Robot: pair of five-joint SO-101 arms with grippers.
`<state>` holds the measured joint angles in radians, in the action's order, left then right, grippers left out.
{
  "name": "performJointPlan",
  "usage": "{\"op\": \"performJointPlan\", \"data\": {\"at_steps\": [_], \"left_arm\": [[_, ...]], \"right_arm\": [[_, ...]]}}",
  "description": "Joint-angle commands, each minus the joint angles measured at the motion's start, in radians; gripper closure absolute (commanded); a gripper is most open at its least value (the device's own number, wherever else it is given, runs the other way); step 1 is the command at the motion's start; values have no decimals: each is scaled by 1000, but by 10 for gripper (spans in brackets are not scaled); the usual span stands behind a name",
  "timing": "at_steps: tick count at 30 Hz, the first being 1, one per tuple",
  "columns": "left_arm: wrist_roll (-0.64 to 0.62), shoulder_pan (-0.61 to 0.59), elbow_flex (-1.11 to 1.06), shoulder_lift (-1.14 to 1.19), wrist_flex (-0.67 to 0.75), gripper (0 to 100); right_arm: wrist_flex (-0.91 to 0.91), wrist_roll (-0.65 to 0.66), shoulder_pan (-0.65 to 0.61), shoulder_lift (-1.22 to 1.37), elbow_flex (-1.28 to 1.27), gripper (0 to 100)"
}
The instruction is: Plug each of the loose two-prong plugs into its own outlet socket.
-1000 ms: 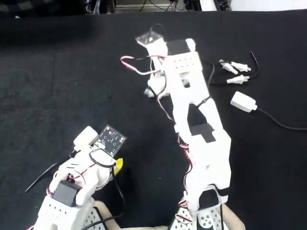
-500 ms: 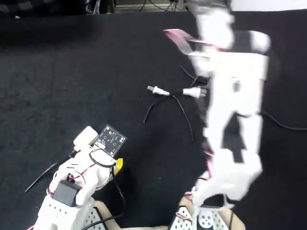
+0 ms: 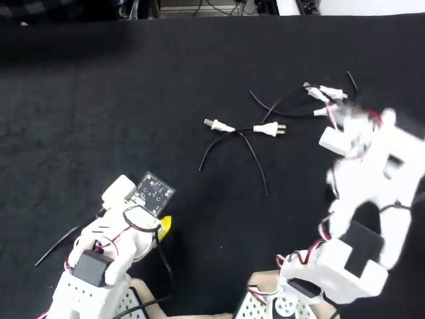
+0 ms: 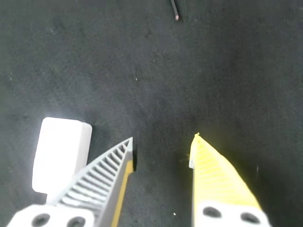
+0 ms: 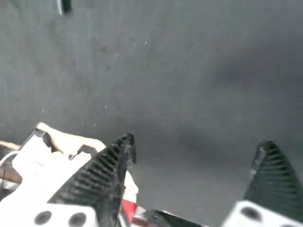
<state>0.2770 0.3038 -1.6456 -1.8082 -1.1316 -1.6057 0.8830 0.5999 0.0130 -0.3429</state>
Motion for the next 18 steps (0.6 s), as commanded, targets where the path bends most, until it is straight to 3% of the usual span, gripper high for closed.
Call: {"op": "performJointPlan", "data": {"at_steps": [1, 5, 9, 15, 18], "left_arm": [[5, -45, 59, 3, 69, 802], [5, -97, 153, 57, 84, 733], [11, -142, 291, 265, 126, 713], [12, -183, 717, 835, 175, 711], [12, -183, 972, 1162, 117, 711]], "right_arm": [[120, 11, 21, -41, -162, 620], [218, 8, -15, -42, -308, 620], [351, -83, -68, -41, -417, 620], [480, -238, -101, -76, -512, 620], [523, -307, -89, -111, -552, 620]]}}
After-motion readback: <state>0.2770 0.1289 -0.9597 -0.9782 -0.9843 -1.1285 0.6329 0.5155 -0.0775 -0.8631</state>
